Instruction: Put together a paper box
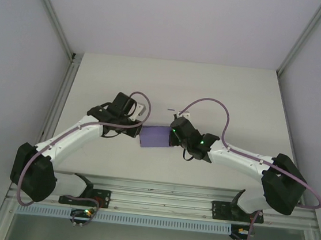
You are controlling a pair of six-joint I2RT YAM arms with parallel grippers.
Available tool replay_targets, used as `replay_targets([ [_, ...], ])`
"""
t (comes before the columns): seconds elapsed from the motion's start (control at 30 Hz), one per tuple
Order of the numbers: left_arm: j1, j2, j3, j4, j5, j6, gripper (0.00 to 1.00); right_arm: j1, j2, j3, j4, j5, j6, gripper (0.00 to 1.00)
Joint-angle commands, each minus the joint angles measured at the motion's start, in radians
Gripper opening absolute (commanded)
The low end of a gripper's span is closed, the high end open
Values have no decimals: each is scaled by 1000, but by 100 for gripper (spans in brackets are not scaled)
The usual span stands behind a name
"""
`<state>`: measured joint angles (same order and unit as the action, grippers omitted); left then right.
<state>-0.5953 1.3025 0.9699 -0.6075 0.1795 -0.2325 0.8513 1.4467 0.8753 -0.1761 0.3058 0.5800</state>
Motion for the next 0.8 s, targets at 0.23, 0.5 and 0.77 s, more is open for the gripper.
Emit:
replay_targets([
  [0.23,65,73,113,-137,243,-240,0,53,89,-18,-324,10,12,0],
  [0.5,155,164,145,-163,514,-352,0,59,90,-26,-337,32,14,0],
  [0.77,165,201,222,-296,410,-269,0,61,85,-29,-333,32,7,0],
])
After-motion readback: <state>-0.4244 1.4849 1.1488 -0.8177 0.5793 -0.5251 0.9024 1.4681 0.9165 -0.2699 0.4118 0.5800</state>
